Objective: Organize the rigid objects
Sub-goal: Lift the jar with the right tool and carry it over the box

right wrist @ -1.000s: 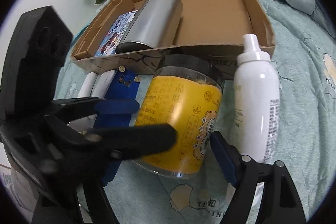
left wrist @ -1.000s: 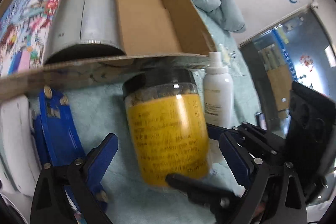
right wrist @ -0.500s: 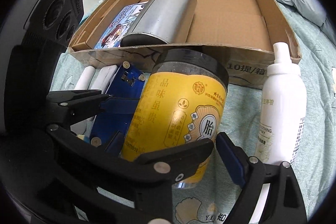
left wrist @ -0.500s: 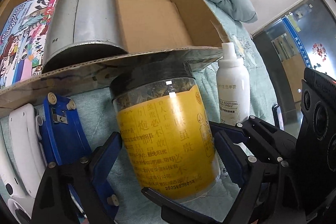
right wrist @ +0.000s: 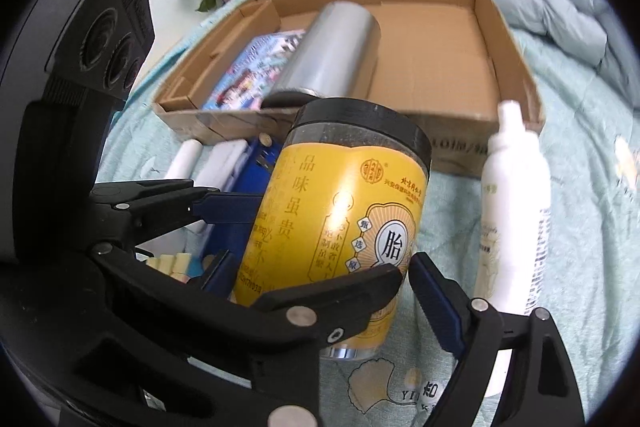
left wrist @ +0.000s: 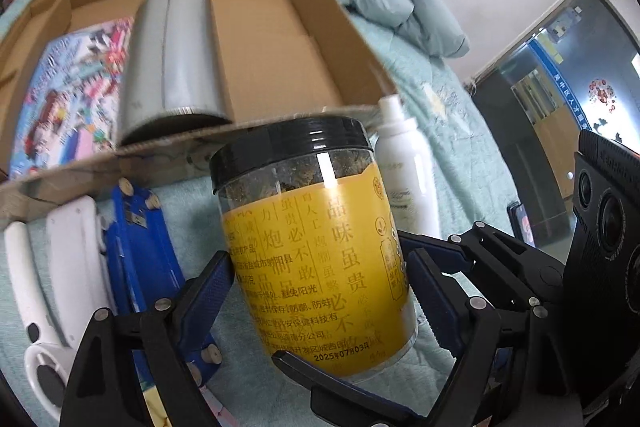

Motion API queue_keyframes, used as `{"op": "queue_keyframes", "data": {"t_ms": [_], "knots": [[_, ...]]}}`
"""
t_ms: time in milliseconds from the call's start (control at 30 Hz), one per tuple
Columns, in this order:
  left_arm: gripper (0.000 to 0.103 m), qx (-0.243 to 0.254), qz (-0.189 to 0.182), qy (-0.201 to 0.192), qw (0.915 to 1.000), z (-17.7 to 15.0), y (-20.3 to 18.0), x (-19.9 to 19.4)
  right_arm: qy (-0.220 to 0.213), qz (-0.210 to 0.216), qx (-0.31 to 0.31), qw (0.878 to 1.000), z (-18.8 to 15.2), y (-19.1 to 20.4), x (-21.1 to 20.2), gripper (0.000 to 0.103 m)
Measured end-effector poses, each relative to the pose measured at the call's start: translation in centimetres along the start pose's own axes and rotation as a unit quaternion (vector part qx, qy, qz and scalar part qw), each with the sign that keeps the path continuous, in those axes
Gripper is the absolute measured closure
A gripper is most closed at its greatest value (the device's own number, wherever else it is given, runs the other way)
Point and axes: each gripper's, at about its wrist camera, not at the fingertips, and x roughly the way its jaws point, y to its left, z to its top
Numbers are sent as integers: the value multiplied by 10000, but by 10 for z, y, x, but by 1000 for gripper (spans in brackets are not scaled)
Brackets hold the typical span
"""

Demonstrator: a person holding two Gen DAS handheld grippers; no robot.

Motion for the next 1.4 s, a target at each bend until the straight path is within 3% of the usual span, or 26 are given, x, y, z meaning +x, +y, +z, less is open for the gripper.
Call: {"op": "queue_keyframes", "data": {"t_ms": [300, 633, 1033, 1400], "knots": [[18, 222, 106, -749, 9969, 6, -9, -61, -624, -178, -470, 9968, 15, 25, -35, 16], [18, 535, 97, -1329, 9896, 40, -25, -105, -1198, -417, -794, 9887, 46, 37, -64, 16], [18, 738, 147, -1506, 9857, 91, -42, -117, -1564, -599, -900, 9818, 79, 29, -81, 16], [18, 503, 71, -1311, 9901, 134, -25, -90, -1323, -620, -887, 9853, 107, 13, -65, 16]]}}
